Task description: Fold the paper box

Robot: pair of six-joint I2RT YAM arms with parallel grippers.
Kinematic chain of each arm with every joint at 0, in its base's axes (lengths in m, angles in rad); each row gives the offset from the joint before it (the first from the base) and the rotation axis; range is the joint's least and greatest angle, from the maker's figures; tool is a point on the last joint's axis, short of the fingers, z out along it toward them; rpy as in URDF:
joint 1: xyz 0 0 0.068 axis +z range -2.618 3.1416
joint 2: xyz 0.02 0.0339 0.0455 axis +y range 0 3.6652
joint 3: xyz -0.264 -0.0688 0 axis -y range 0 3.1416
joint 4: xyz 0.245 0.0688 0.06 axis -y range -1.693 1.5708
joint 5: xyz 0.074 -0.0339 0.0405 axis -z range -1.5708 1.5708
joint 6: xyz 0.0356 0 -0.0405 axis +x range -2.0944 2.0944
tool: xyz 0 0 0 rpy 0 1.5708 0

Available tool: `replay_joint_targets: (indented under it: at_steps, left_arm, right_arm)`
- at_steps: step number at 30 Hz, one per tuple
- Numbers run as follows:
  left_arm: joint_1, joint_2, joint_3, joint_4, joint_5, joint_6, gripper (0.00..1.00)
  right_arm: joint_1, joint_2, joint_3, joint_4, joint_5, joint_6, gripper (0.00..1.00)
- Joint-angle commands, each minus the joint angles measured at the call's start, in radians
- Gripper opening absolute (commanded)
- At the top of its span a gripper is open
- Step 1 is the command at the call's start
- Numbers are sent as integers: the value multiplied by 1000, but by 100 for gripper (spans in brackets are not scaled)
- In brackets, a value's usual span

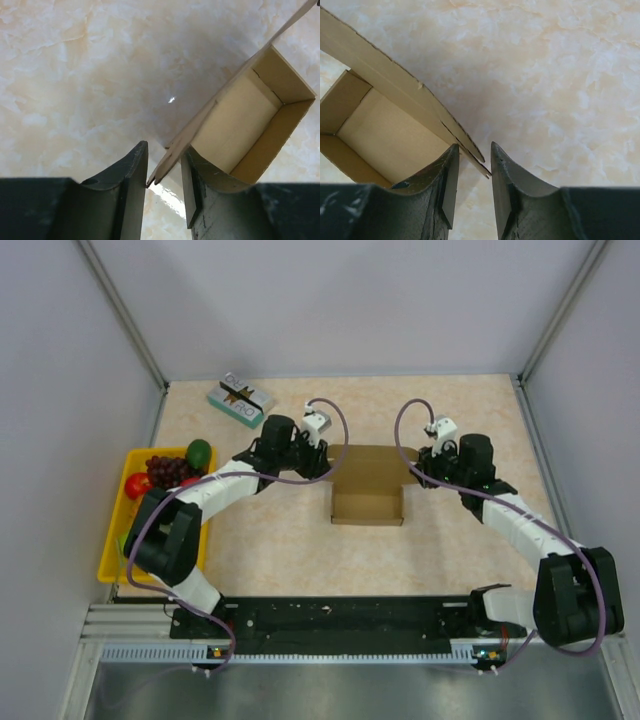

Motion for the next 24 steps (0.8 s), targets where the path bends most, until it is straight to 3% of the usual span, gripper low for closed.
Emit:
replay_joint_targets:
  at_steps: [1,6,15,24]
  left_arm:
    - [-6,-36,2,48,-33,-69,34]
    - [-52,-106,-82,117,-185,-134,27]
    - [-191,-181,-159,177,-493,-254,19]
    - [-242,-181,-160,122,-607,-364,12]
  right_arm:
    - [-6,-19,-10,67,-11,72,30]
    - [20,-106,-111,164,12,167,26]
    - [193,-229,-176,159,271,246,16]
    - [307,-251,-159,67,460,356,2]
